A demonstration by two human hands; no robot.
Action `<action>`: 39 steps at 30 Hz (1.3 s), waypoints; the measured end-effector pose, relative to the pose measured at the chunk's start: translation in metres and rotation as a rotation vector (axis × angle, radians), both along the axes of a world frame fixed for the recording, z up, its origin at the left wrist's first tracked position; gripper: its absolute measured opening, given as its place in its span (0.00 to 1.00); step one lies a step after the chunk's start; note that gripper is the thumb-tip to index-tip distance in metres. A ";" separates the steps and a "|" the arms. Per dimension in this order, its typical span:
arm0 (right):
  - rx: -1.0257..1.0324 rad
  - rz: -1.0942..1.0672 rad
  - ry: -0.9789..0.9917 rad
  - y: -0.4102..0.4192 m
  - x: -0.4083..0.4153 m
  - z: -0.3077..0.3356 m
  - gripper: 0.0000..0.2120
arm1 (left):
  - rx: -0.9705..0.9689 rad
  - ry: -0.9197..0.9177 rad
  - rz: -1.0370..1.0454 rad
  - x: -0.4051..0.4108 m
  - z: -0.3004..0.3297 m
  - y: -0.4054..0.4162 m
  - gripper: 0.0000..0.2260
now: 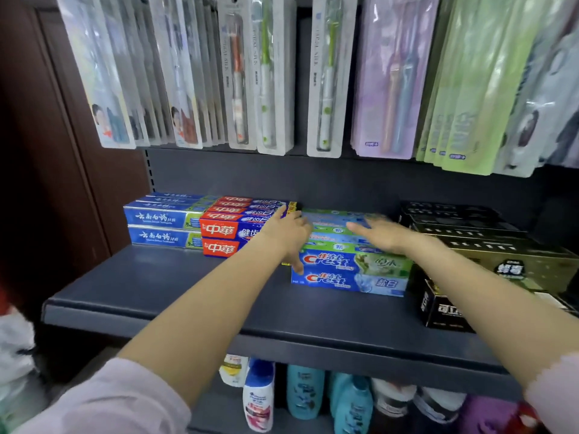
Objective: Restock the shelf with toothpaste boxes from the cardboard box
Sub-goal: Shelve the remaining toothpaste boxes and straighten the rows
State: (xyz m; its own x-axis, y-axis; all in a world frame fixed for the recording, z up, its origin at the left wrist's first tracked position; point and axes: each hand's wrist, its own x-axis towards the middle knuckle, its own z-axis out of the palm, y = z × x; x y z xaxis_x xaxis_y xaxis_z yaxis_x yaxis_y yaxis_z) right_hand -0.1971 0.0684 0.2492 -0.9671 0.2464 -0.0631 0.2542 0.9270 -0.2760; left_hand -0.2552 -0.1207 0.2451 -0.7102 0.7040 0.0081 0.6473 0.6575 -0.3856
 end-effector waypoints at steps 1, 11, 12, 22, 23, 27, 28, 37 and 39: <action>0.053 -0.004 -0.052 -0.001 -0.006 -0.005 0.42 | -0.005 -0.026 0.009 -0.002 0.001 0.001 0.45; 0.090 0.006 -0.115 -0.003 -0.023 -0.014 0.38 | 0.081 -0.158 -0.012 -0.015 -0.008 -0.004 0.47; 0.095 0.007 -0.114 -0.004 -0.023 -0.015 0.38 | 0.092 -0.171 -0.013 -0.016 -0.008 -0.004 0.48; 0.116 -0.043 -0.043 0.012 -0.046 -0.013 0.36 | 0.725 -0.343 0.220 -0.048 0.014 -0.027 0.20; 0.128 -0.051 -0.064 0.012 -0.050 -0.015 0.36 | 0.627 -0.325 0.242 -0.055 0.012 -0.030 0.21; 0.109 -0.057 -0.041 0.011 -0.061 -0.024 0.36 | 0.440 -0.325 0.307 -0.083 -0.002 -0.032 0.23; 0.112 -0.052 -0.038 0.011 -0.063 -0.025 0.36 | 0.436 -0.317 0.297 -0.087 -0.005 -0.032 0.23; 0.090 -0.060 -0.054 0.004 -0.066 -0.024 0.35 | 0.461 -0.267 0.246 -0.095 -0.012 -0.031 0.22; 0.029 -0.031 -0.024 -0.001 -0.060 -0.018 0.33 | 0.486 -0.151 0.215 -0.086 -0.010 -0.026 0.21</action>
